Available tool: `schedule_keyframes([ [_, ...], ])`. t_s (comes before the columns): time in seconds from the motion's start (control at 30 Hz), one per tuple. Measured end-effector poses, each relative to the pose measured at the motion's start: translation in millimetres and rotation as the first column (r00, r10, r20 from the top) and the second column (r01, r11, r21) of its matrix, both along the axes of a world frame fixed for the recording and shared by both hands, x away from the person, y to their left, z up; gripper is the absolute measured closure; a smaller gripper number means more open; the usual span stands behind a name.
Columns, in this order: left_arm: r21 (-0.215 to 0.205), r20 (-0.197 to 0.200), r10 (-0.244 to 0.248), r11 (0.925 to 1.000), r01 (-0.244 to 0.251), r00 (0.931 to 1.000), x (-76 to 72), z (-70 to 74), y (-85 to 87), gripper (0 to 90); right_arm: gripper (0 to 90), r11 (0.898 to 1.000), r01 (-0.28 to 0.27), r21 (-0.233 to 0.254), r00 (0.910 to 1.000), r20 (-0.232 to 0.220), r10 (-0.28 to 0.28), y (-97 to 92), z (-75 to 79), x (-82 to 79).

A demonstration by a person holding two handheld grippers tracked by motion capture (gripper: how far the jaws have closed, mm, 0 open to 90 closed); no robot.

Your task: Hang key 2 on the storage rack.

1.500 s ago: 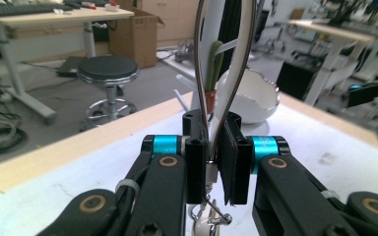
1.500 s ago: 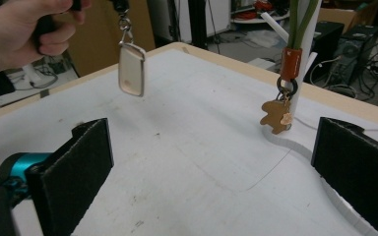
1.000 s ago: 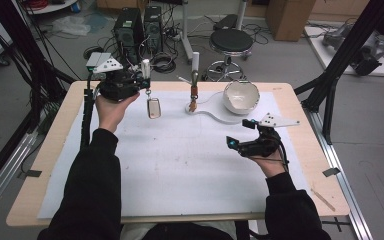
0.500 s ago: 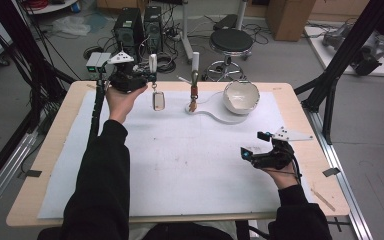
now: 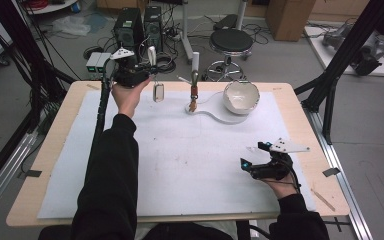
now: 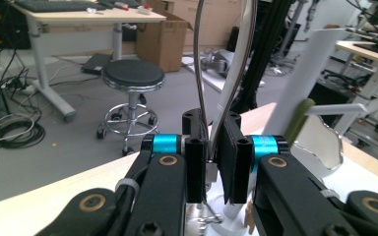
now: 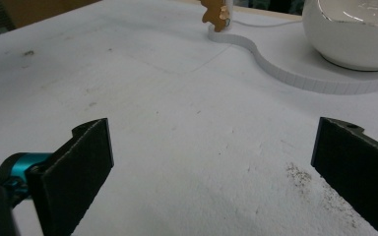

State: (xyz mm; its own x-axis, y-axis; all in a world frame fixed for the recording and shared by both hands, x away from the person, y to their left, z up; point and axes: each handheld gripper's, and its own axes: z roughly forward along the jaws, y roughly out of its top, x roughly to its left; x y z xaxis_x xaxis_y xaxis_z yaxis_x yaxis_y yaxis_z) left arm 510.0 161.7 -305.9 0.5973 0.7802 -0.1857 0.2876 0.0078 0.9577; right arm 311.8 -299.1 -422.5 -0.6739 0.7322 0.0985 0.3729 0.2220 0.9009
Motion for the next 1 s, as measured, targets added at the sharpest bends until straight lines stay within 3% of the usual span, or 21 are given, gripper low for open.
schedule_keyframes([
  [0.1,-0.017,0.008,-0.001,0.9999,0.001,1.0,2.4,2.8,-8.5,81.9,1.3,0.999,-0.012,-0.037,0.9998,-0.018,0.012,1.3,-6.4,1.2],
  [0.17,-0.002,0.006,-0.017,0.9999,0.017,0.9998,5.0,4.9,-16.0,81.9,1.3,0.999,-0.017,-0.043,0.9997,-0.018,0.016,1.8,-8.3,0.5],
  [0.33,-0.008,0.004,-0.034,0.9994,0.034,0.9994,11.5,7.9,-30.3,81.9,1.3,1.0,-0.01,-0.014,0.9999,-0.003,0.01,-0.8,-7.4,-1.1],
  [0.47,0.007,-0.01,-0.059,0.9982,0.059,0.9982,17.0,8.4,-45.5,81.9,1.3,1.0,-0.005,-0.006,0.9999,-0.012,0.005,-2.1,-7.5,-1.5],
  [0.57,0.052,-0.008,-0.084,0.9951,0.085,0.9964,19.8,9.0,-61.9,81.9,1.3,1.0,-0.015,-0.015,0.9996,-0.025,0.014,-0.9,-8.9,-0.3],
  [0.93,0.05,-0.025,-0.079,0.9955,0.081,0.9965,32.4,10.5,-73.8,81.9,1.3,1.0,-0.02,-0.02,0.9996,-0.019,0.019,0.4,-8.9,-1.1],
  [1.0,0.027,-0.034,-0.091,0.9954,0.092,0.9953,34.1,8.9,-75.0,81.9,1.3,0.999,-0.025,-0.026,0.9996,-0.016,0.025,1.0,-9.2,-1.0],
])
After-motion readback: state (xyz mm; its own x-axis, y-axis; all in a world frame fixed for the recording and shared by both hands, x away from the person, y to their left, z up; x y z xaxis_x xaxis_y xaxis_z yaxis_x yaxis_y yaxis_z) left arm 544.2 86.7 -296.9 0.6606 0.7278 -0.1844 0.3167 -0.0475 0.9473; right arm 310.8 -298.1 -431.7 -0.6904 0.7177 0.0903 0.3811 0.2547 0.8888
